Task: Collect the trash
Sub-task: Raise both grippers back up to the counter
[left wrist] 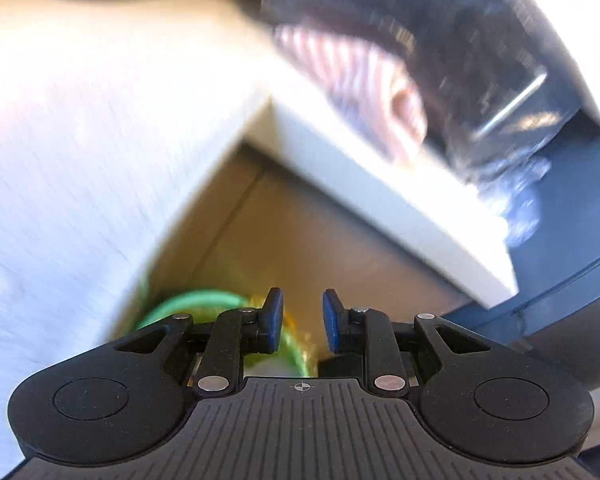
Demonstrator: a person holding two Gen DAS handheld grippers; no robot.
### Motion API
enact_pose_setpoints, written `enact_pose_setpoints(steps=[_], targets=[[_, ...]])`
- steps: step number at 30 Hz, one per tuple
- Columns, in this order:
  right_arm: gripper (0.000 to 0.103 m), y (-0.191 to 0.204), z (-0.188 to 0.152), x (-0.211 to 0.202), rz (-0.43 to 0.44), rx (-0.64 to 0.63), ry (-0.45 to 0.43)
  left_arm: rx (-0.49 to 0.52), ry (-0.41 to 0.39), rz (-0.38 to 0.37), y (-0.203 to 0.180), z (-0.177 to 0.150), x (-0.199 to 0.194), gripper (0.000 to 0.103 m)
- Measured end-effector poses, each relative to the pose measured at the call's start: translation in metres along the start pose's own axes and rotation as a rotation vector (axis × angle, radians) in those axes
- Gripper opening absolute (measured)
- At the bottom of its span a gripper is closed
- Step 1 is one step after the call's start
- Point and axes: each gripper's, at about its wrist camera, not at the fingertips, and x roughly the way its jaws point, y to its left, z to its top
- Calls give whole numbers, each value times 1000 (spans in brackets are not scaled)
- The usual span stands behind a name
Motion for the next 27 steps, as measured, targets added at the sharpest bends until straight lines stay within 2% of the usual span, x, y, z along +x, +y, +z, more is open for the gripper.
enact_pose_setpoints(steps=[3,8,11,13,14,17,20,23,27], targets=[[38,17,5,-8,-5,-53,-28,29,-101,21,-1,8,-43,25],[39,51,18,-34,-33,-147,-97,-17,-200,65,16,5,-107,25],[42,83,26,-58,-38,-223,-191,-39,-239,111,28,-1,-143,25],[54,108,31,-76,-30,-272,-269,-54,-255,155,35,-4,-165,25],[56,122,32,-84,-23,-301,-308,-57,-270,170,38,-5,-178,25],[60,166,34,-107,9,-399,-400,-75,-346,225,49,-17,-219,25],[71,209,30,-122,68,-520,-450,-91,-419,271,56,-31,-256,25],[76,249,18,-121,111,-655,-452,-119,-495,384,69,-49,-289,25],[77,289,-7,-115,157,-800,-413,-228,-594,610,99,-76,-329,25]])
